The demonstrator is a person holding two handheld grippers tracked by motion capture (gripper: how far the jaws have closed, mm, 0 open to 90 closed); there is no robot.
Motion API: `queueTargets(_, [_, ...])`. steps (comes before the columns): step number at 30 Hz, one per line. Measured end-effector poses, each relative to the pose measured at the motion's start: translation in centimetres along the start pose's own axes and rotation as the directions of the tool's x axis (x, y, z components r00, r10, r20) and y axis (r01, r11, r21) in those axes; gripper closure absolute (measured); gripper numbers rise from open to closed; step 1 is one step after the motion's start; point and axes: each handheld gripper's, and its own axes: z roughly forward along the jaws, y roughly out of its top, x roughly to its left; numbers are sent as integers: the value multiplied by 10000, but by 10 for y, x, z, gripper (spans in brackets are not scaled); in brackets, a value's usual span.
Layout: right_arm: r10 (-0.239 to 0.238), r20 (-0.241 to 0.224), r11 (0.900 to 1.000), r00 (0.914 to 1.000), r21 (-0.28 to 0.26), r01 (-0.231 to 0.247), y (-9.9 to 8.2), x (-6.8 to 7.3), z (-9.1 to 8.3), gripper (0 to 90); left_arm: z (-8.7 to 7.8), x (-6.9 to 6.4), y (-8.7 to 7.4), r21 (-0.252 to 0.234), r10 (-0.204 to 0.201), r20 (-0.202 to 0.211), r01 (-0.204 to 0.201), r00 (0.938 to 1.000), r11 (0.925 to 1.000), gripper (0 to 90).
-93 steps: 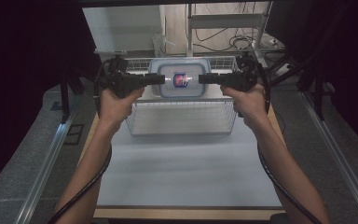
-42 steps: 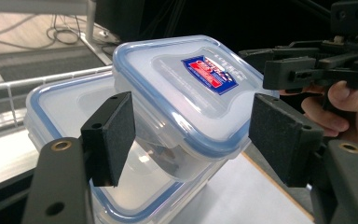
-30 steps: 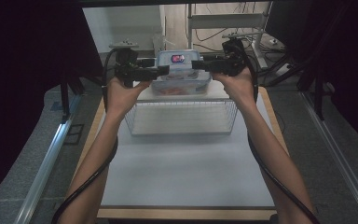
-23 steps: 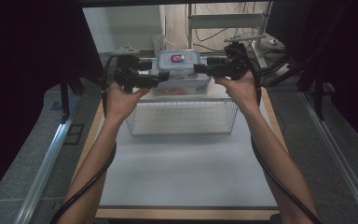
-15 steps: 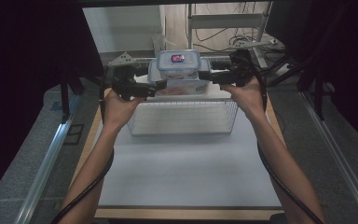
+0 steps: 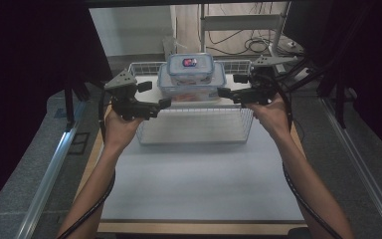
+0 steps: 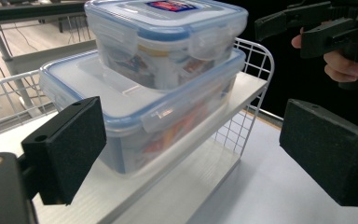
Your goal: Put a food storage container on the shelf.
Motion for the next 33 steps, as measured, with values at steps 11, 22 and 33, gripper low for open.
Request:
queueTargets(11, [-432, 155, 9989, 9989, 195, 429, -19, 12, -10, 73, -7, -22, -19, 430, 642, -144, -635, 9978, 9971, 53])
queueTargets(22, [-747, 298, 9955, 9968, 608, 728, -41, 26, -14, 72, -7, -34, -43, 857, 830, -323, -800, 9960, 9931, 46])
queueTargets(33, [-831, 188, 9943, 9964, 681, 817, -65, 40, -18, 60, -9, -47, -68, 1044, 916, -330, -878, 9952, 9907, 38])
